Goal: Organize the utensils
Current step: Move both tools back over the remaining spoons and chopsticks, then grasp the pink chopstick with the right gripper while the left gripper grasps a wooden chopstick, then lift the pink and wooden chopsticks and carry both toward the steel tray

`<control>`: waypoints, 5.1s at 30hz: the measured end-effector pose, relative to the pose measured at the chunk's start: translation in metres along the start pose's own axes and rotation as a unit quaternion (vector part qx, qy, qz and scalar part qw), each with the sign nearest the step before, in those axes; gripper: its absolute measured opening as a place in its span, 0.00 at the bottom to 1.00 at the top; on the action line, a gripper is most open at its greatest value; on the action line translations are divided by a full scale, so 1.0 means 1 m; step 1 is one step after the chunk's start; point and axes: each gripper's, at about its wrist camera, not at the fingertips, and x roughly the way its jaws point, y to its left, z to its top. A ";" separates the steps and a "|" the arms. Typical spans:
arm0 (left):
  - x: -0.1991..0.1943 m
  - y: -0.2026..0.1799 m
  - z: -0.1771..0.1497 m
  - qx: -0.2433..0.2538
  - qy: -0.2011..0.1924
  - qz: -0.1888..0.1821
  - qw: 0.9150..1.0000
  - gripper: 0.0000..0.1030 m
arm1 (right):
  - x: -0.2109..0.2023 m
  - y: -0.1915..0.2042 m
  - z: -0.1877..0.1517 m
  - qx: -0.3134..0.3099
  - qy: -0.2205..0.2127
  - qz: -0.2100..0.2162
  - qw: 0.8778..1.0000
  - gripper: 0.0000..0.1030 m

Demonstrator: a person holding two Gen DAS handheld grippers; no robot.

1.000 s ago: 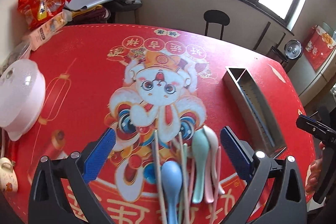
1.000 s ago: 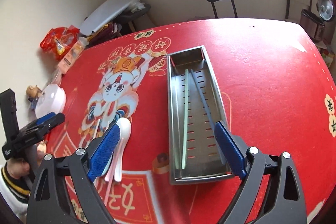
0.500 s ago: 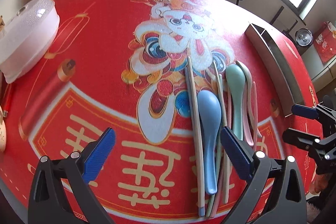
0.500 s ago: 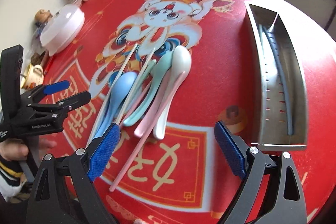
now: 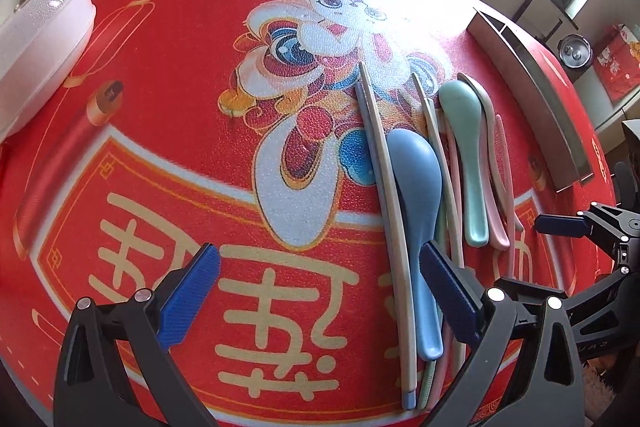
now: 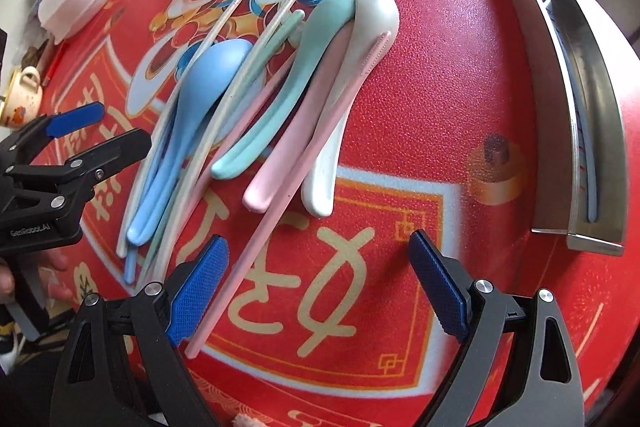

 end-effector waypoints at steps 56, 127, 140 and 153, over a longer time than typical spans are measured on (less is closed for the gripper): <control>-0.002 -0.029 0.018 0.030 0.041 -0.057 0.997 0.32 | -0.009 -0.023 -0.003 0.004 0.018 0.061 0.998 0.07; -0.005 -0.022 0.003 0.030 -0.003 0.036 0.999 0.07 | -0.013 -0.044 0.001 0.051 -0.005 0.103 0.993 0.07; -0.012 0.010 0.014 -0.076 -0.003 -0.046 0.996 0.05 | -0.024 -0.065 -0.006 0.082 -0.013 0.129 0.988 0.07; -0.052 -0.009 0.031 -0.107 -0.022 -0.111 0.988 0.05 | -0.040 -0.078 -0.001 0.099 -0.042 0.141 0.984 0.07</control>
